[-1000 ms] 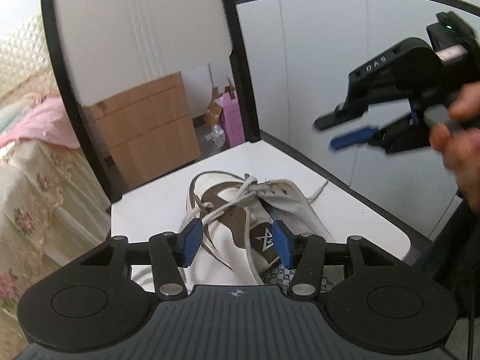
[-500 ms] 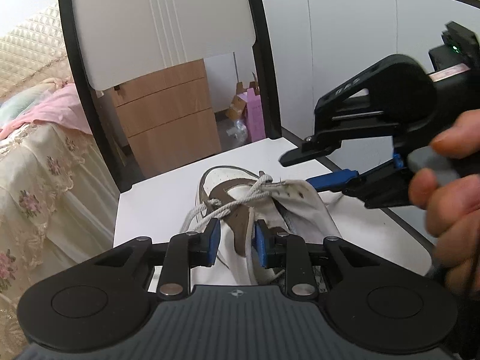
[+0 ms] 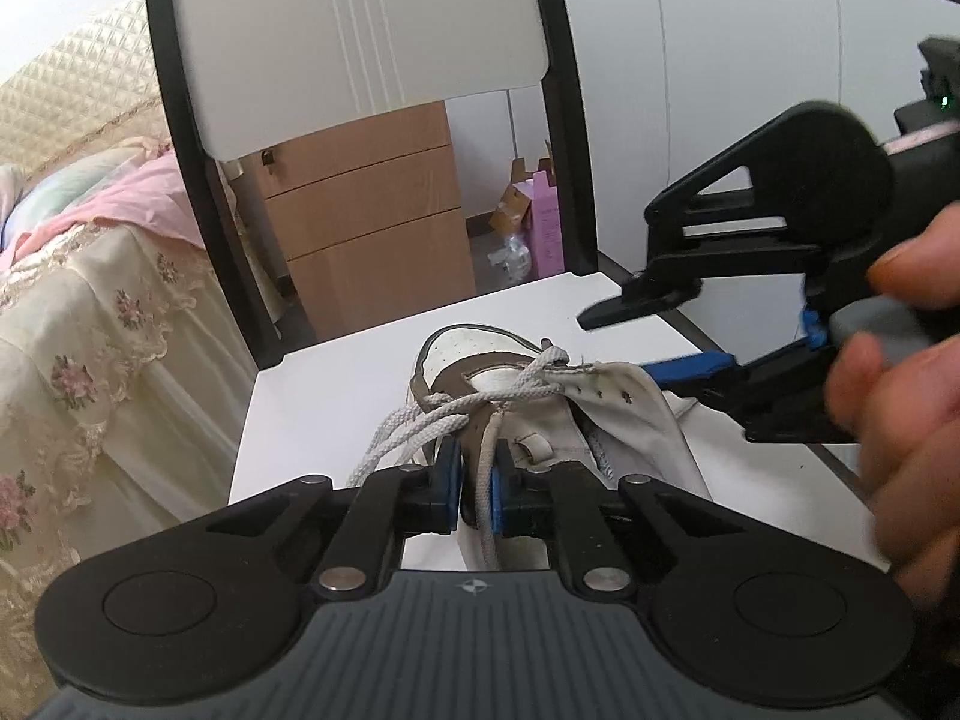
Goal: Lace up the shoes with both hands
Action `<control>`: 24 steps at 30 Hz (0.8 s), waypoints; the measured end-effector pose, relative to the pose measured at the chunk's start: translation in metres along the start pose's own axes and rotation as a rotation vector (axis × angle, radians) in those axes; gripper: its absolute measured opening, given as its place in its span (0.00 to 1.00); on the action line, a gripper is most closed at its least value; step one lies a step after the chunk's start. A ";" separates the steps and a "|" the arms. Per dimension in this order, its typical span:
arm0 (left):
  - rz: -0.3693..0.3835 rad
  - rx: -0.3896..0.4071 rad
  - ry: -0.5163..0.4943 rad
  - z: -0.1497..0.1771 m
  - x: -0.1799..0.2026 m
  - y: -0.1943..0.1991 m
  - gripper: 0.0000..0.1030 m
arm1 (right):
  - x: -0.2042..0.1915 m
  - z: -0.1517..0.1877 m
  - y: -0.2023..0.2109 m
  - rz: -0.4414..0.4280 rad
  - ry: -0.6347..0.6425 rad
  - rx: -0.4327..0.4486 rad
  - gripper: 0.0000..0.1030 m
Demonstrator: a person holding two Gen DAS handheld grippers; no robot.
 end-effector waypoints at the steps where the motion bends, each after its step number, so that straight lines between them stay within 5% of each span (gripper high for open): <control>1: 0.001 0.000 0.001 0.000 0.000 0.000 0.11 | 0.000 0.002 0.003 0.005 0.002 -0.018 0.31; 15: -0.061 -0.006 -0.003 -0.005 0.007 -0.009 0.11 | 0.019 -0.007 -0.018 -0.046 -0.115 -0.010 0.38; 19: -0.075 -0.014 0.007 -0.005 0.009 -0.013 0.11 | 0.010 -0.010 -0.021 -0.034 -0.048 -0.025 0.38; 22: -0.085 -0.018 0.011 -0.006 0.010 -0.014 0.11 | 0.012 -0.013 -0.024 -0.037 -0.045 -0.029 0.25; 24: -0.093 -0.019 0.010 -0.006 0.010 -0.015 0.11 | 0.012 -0.014 -0.026 -0.019 -0.012 -0.028 0.07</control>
Point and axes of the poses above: each gripper's, at about its wrist camera, not at the fingertips, and y roughly against the way its jaws point, x to its right, z to its underside, the point moved 7 cm from there along -y, roughly the way its jaws point, and after that the axes turned 6 degrees about y, right-handed, at the moved point
